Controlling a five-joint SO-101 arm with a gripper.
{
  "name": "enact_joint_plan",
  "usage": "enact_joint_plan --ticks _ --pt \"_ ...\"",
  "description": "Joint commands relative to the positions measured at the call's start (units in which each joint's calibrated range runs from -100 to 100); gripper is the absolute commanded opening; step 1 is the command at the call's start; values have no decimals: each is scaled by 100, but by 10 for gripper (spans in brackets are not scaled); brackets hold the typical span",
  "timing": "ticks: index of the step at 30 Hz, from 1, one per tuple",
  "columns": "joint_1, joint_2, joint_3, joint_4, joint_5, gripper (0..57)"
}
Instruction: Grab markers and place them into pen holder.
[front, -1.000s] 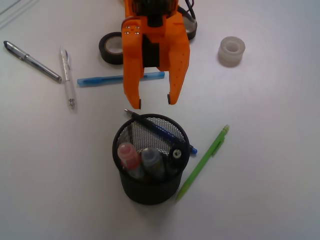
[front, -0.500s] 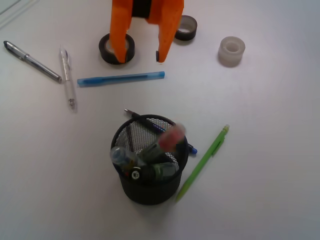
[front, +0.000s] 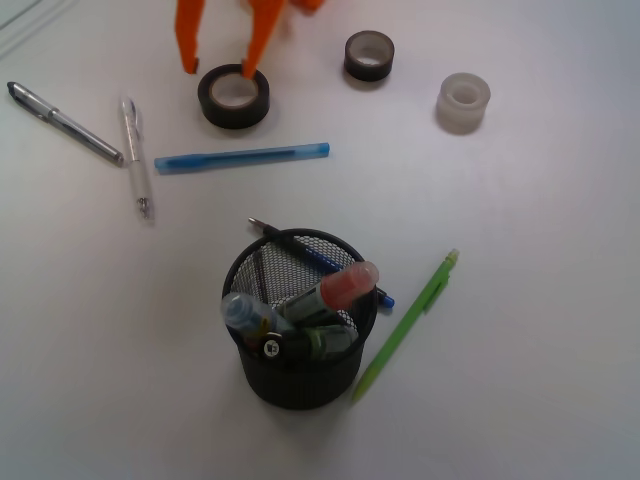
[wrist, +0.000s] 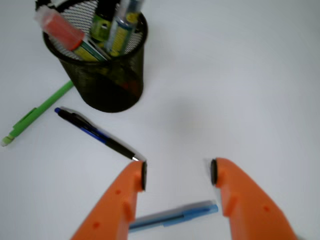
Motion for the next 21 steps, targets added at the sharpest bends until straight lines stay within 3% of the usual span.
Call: enact_joint_plan --ticks 1,11,21 --pt "182 -1072 842 13 -5 155" --pt "451 -3817 2943 65 29 155" --pt "-334 -6299 4665 1439 0 156"
